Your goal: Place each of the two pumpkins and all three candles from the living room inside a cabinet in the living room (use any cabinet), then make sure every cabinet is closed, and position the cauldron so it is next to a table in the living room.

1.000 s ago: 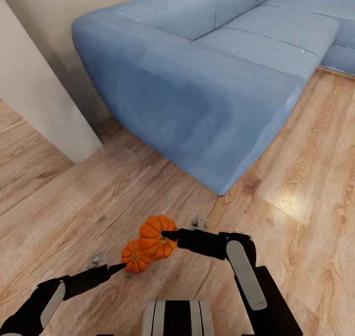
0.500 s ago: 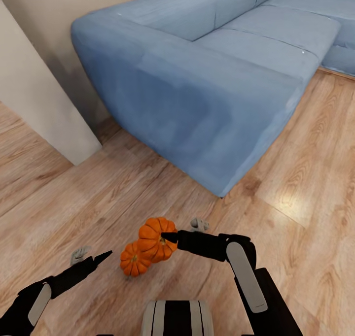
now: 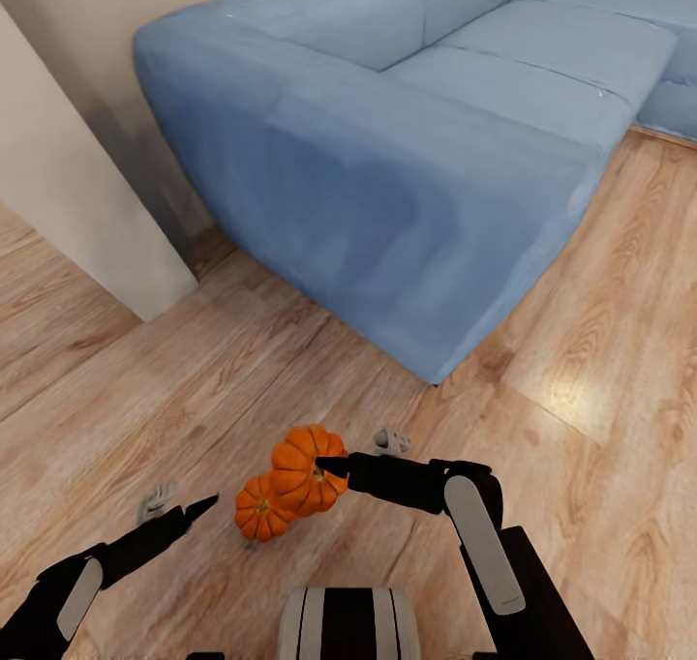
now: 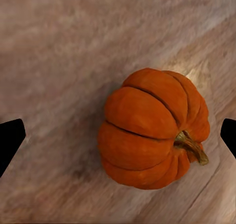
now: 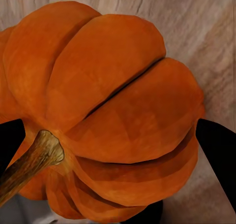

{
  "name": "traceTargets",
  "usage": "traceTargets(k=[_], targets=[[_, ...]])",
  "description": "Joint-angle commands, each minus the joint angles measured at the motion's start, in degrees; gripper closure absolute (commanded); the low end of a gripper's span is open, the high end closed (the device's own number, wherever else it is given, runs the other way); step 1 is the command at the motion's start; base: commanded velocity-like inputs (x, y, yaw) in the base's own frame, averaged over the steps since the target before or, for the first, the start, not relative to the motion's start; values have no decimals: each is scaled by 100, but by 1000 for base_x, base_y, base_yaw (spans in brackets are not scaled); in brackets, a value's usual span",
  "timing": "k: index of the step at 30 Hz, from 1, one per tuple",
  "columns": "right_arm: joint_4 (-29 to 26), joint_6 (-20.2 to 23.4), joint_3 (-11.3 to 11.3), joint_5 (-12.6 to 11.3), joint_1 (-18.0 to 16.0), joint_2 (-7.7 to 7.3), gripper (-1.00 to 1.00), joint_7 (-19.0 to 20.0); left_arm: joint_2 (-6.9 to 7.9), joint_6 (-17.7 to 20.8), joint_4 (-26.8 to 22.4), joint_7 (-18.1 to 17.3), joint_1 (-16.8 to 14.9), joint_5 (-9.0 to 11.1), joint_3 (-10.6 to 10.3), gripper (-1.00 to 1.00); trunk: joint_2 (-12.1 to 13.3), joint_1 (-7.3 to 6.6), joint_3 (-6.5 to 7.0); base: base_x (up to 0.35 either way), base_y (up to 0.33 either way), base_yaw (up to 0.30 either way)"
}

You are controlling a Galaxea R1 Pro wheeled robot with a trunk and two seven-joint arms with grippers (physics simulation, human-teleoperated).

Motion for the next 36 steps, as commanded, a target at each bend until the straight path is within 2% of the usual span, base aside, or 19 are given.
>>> traceTargets(k=[1,12,14,16,18,22,29,36], targets=[[-4,21,-2,-47,-3,2,100,-22,-11,48,2,57,-2,36,6,-100,-3,1,-26,0,0,0],[-56,21,31,-47,7,4,100,129,-263,29,33,199,-2,6,-16,-100,-18,30,-270,0,0,0],[-57,21,34,-47,6,12,100,133,-346,8,35,199,-2,-8,-80,-100,-20,35,-314,0,0,0],[-57,21,40,-47,6,21,100,135,-399,-13,35,245,-2,-23,-279,-100,-23,40,-358,0,0,0],[-57,21,35,-47,6,20,100,136,-419,-28,36,326,-2,-28,-478,-100,-26,45,-403,0,0,0],[-57,21,41,-47,6,19,100,136,-432,-44,36,365,-2,-31,-608,-100,-31,55,-491,0,0,0],[-57,21,42,-47,6,28,100,136,-438,-89,36,362,-2,-38,-620,-100,-31,55,-491,0,0,0],[-57,21,42,-47,6,36,100,136,-437,-138,36,360,-2,-33,-621,-100,-39,71,-624,0,0,0]])
